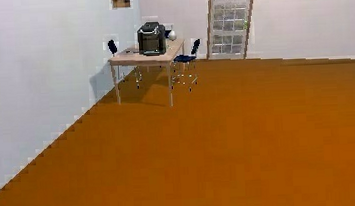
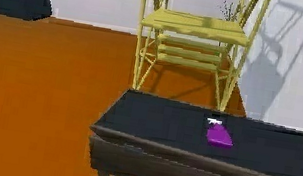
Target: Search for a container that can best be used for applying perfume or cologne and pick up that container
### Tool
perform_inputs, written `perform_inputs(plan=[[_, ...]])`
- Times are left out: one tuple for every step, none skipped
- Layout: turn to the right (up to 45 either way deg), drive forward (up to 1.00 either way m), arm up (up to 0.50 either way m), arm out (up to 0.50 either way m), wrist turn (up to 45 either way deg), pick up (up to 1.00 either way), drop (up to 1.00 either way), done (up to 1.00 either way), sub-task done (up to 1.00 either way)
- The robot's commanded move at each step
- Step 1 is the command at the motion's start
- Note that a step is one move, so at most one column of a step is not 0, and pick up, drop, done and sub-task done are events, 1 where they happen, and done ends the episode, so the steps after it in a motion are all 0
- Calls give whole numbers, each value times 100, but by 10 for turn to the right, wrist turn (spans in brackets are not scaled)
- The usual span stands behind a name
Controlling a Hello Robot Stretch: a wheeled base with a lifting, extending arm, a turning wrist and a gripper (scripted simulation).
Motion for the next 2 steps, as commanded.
perform_inputs(plan=[[240,0,0,0,0,0,0,0,0],[0,0,50,0,0,0,0,0,0]])
